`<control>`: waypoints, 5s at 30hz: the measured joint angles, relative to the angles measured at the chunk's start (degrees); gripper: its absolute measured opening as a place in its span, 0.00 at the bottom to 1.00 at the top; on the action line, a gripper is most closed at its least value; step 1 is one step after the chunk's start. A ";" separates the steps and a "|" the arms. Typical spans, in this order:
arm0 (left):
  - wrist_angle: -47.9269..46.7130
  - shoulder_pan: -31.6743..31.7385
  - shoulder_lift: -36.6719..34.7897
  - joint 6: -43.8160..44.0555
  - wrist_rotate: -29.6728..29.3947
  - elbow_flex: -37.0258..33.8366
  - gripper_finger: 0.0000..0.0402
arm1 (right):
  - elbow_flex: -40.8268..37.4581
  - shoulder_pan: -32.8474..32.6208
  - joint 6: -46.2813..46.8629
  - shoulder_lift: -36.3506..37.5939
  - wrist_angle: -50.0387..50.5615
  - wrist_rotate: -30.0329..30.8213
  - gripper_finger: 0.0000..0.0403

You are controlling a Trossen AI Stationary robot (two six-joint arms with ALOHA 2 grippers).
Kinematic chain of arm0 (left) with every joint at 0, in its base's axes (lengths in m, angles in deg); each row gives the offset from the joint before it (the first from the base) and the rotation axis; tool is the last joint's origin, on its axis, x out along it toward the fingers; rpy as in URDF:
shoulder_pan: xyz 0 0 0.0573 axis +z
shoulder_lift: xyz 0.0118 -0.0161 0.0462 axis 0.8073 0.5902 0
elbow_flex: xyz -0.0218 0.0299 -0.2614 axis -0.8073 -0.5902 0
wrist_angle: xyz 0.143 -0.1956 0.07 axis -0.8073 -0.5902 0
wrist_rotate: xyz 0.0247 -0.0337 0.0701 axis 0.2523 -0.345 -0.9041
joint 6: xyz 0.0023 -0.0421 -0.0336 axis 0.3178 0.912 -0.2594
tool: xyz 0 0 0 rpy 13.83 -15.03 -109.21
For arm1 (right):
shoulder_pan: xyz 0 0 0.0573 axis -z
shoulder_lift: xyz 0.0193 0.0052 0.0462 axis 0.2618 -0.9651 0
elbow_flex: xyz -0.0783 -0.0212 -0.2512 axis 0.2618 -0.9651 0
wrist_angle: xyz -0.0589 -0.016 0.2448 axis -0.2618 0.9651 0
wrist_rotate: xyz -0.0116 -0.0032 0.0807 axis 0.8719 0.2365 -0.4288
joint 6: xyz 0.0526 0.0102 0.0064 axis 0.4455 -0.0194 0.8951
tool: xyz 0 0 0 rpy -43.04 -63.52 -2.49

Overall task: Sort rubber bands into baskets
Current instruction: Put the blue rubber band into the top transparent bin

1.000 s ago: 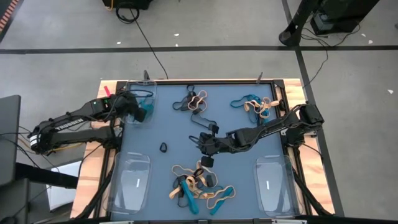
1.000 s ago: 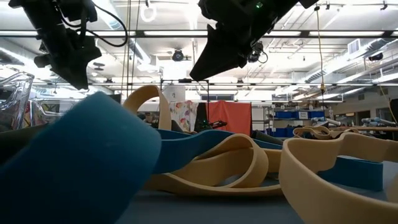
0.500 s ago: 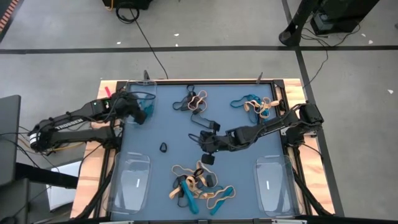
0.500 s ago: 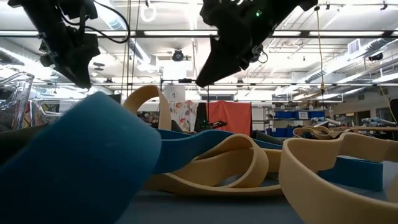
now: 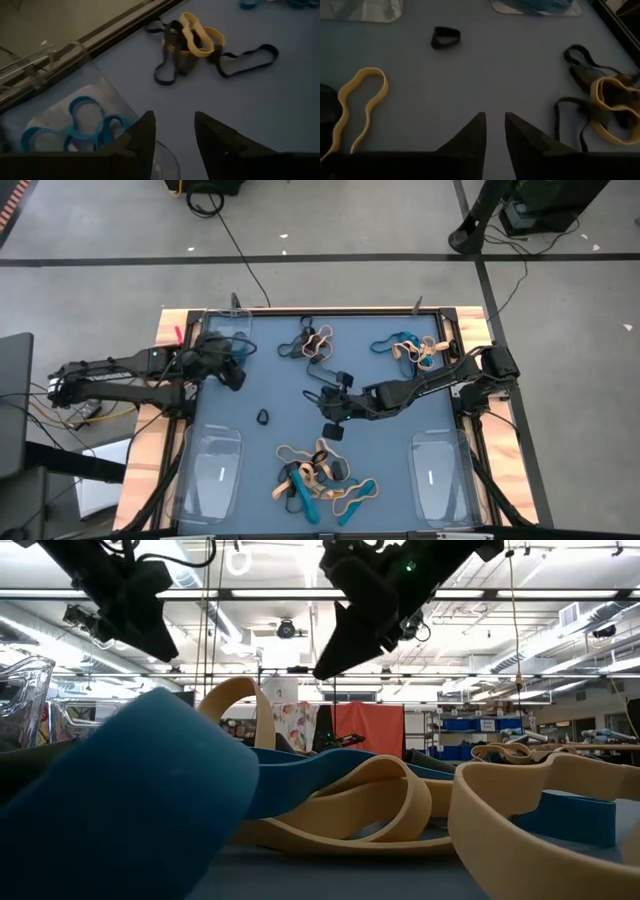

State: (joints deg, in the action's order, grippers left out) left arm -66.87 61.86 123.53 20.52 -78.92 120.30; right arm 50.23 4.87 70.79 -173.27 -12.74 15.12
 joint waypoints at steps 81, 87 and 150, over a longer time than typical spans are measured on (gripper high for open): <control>60.98 -41.22 45.05 -4.39 5.22 -2.40 0.27 | 0.00 -19.93 3.57 -14.23 -17.90 -10.58 0.27; 61.21 -41.21 45.05 -4.45 5.25 -2.40 0.27 | 0.00 -19.56 4.08 -15.88 -17.25 -10.97 0.25; 65.99 -33.89 45.03 4.65 5.93 -2.40 0.61 | 0.02 -14.09 -5.83 -3.72 -11.72 26.21 0.01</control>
State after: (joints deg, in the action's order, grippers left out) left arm -0.88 27.97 168.55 25.17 -72.99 117.89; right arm 50.25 -9.21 64.96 -176.98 -24.47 41.32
